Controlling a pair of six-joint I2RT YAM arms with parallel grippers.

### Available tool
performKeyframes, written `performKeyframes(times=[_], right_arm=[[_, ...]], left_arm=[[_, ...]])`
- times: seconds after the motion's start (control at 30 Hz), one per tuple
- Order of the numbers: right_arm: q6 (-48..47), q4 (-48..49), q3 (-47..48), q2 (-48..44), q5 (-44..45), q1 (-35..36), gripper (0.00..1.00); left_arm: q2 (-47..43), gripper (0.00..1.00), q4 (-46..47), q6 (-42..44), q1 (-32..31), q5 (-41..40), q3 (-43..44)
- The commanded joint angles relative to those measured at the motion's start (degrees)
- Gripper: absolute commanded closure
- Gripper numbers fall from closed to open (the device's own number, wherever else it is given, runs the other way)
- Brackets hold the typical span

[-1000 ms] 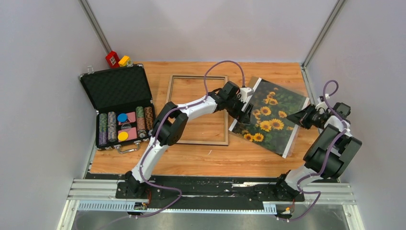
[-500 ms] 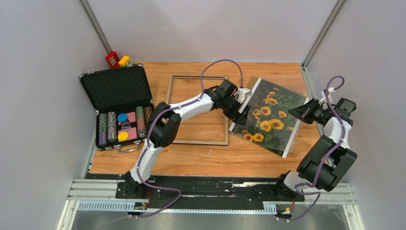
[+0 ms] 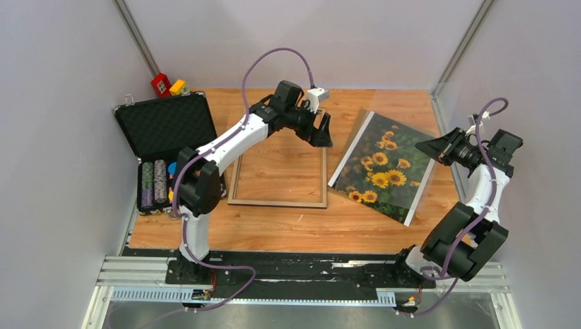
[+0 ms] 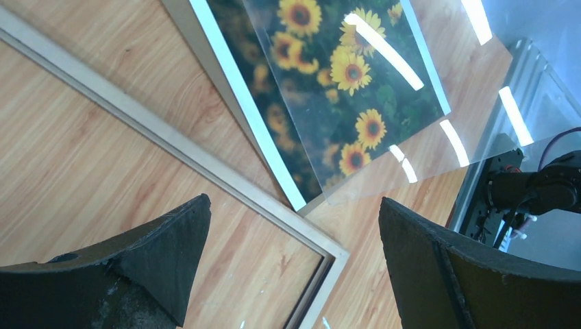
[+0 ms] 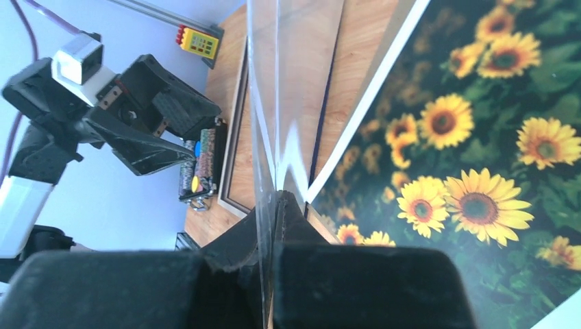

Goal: Put the photo into the frame
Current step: Pick up the photo frame item at the center of the board, then place the photo frame item in the photo frame.

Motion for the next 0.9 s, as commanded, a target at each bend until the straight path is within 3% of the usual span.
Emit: performKeyframes(times=[0.0, 0.23, 0.43, 0.77, 0.87], right_arm=[[4.4, 1.3, 5.0, -2.2, -5.4, 0.3, 1.00], [7.4, 1.3, 8.0, -2.9, -7.0, 2.4, 1.00], [9.6, 2.4, 9.7, -3.6, -5.5, 9.1, 1.00], [15.0, 11.9, 11.7, -1.1, -2.8, 22.7, 1.00], [18.6, 19.6, 10.7, 0.4, -3.4, 25.9, 1.00]], left_arm=[[-4.8, 0.00, -1.0, 1.5, 0.6, 1.3, -1.6], [-8.8, 0.00, -0.3, 0.4, 3.3, 1.0, -4.8], [-12.2, 0.00, -0.9, -1.7, 7.8, 3.9, -7.3], [-19.7, 0.00, -8.4, 2.4, 15.1, 4.9, -10.1], [-21.9, 0.00, -8.7, 2.6, 17.7, 5.3, -11.5]])
